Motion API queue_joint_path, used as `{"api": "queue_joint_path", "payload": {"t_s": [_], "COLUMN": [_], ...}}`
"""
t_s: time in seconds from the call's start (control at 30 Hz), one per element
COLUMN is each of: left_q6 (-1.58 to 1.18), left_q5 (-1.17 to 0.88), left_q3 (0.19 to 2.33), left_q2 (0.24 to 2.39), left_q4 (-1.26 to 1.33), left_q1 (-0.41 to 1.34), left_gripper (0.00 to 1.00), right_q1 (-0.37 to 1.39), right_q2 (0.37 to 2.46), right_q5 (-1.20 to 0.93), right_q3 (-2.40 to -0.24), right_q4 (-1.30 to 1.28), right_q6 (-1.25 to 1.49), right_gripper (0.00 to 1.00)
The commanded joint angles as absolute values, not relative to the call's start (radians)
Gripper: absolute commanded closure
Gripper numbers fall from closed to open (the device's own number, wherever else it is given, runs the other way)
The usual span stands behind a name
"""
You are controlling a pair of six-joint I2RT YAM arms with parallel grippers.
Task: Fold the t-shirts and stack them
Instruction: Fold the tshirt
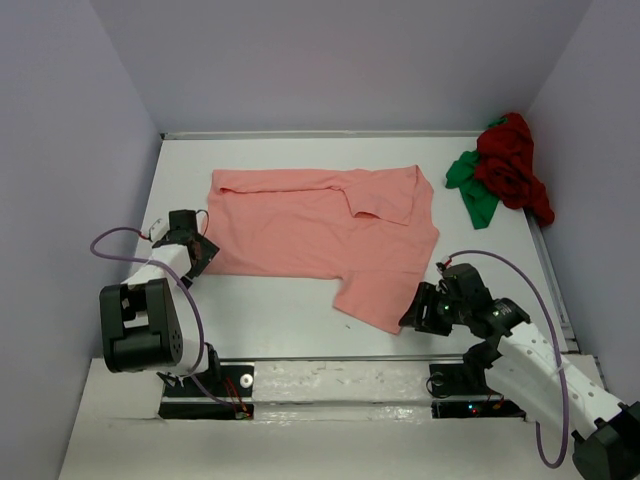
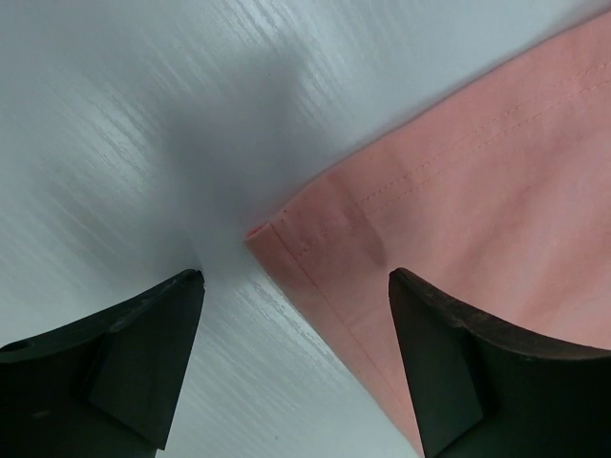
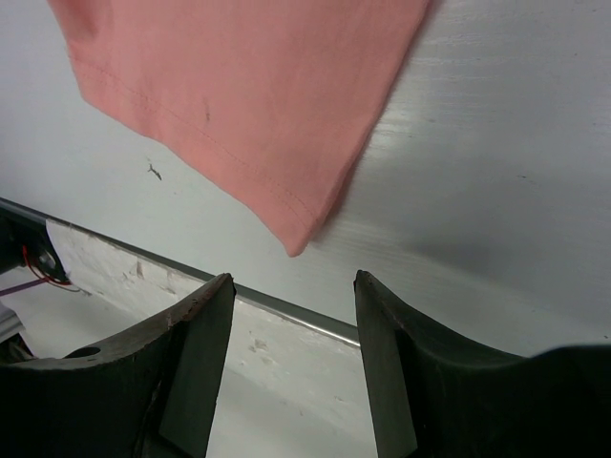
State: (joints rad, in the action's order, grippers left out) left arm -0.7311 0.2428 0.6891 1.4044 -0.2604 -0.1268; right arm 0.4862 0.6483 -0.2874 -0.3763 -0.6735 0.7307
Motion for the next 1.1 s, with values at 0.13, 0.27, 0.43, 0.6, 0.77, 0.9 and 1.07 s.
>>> {"api": "queue_joint_path", "payload": {"t_s": [0.13, 0.27, 0.43, 0.6, 0.77, 0.9, 1.07], "left_q6": [-0.756, -0.744, -0.745, -0.739, -0.742, -0.742, -0.707], "left_q5": [0.222, 0.229, 0.221, 0.187, 0.163, 0.109, 0.055], "left_q3": [0.681, 0.686, 0.669, 0.647, 0.624, 0.591, 0.571], "left_q2": [1.396, 1.396, 1.367, 1.365, 1.333, 1.299, 1.292], "left_q4": [-0.201, -0.209, -0.209, -0.192, -0.157, -0.098, -0.037], "left_q1": [-0.144, -0.147, -0.16, -0.181, -0.184, -0.184, -0.184], "left_gripper": [0.2, 0.47, 1.0, 1.0, 1.0, 1.0, 1.0], "right_q1": [0.497, 0.497, 0.497, 0.497, 0.497, 0.532, 0.627], "right_q2": [0.638, 0.643, 0.643, 0.646, 0.661, 0.684, 0.721], "right_q5": [-0.268, -0.267, -0.265, -0.265, -0.271, -0.278, -0.233], "right_q3": [-0.402, -0.403, -0.403, -0.403, -0.4, -0.385, -0.37], "right_q4": [-0.647, -0.647, -0.646, -0.646, -0.64, -0.63, -0.595], "right_q6": [0.738, 0.738, 0.736, 0.736, 0.736, 0.759, 0.842], "right_gripper": [0.41, 0.41, 0.41, 0.41, 0.41, 0.41, 0.39]}}
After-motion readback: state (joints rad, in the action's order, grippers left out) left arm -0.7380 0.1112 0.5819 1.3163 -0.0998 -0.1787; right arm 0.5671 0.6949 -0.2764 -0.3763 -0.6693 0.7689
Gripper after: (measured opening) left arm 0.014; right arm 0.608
